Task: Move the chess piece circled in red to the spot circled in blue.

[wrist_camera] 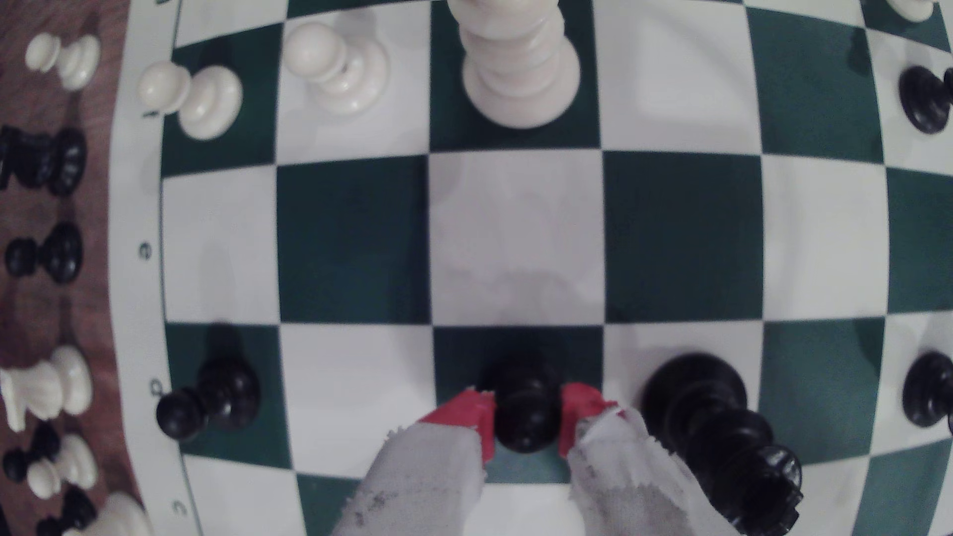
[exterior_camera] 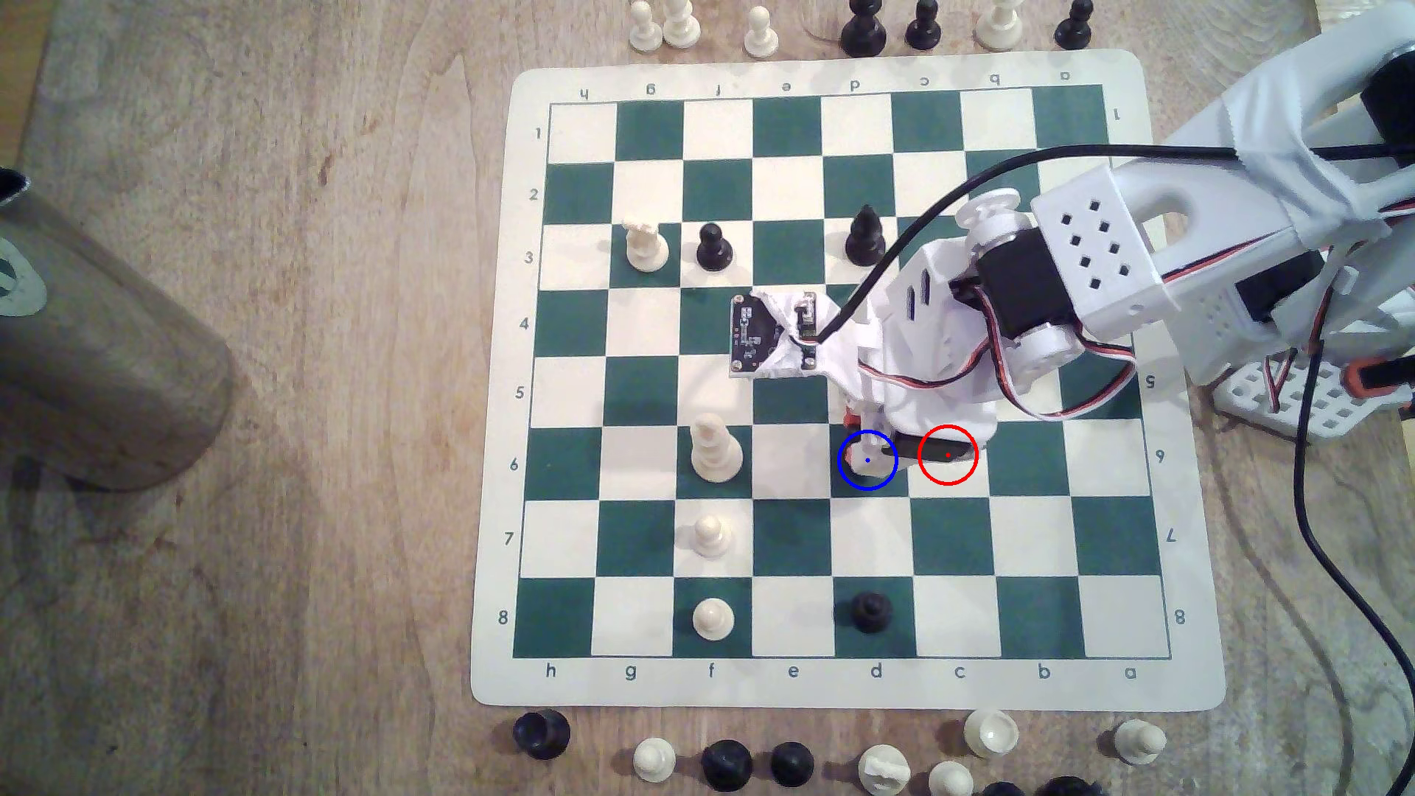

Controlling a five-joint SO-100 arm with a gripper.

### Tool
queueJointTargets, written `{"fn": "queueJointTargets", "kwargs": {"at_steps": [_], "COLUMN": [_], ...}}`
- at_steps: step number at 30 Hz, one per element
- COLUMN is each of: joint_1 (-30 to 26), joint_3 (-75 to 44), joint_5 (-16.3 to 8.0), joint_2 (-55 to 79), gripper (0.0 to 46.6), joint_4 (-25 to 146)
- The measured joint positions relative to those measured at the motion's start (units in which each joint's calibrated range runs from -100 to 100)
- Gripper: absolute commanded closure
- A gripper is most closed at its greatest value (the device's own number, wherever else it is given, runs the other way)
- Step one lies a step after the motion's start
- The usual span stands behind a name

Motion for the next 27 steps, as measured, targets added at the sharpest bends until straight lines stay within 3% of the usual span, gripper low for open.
{"fn": "queueJointTargets", "kwargs": {"at_steps": [5,8,9,14,18,27], "joint_1": [0.0,0.0,0.0,-0.37,-0.44,-1.4], "joint_3": [0.0,0.0,0.0,0.0,0.45,0.36], "joint_5": [0.0,0.34,0.34,0.68,1.07,0.24], "joint_2": [1.01,1.26,1.34,1.76,1.84,-3.27], "gripper": [46.4,44.0,38.6,22.0,16.8,14.9], "joint_4": [0.0,-0.4,-0.56,-0.64,-0.32,14.98]}}
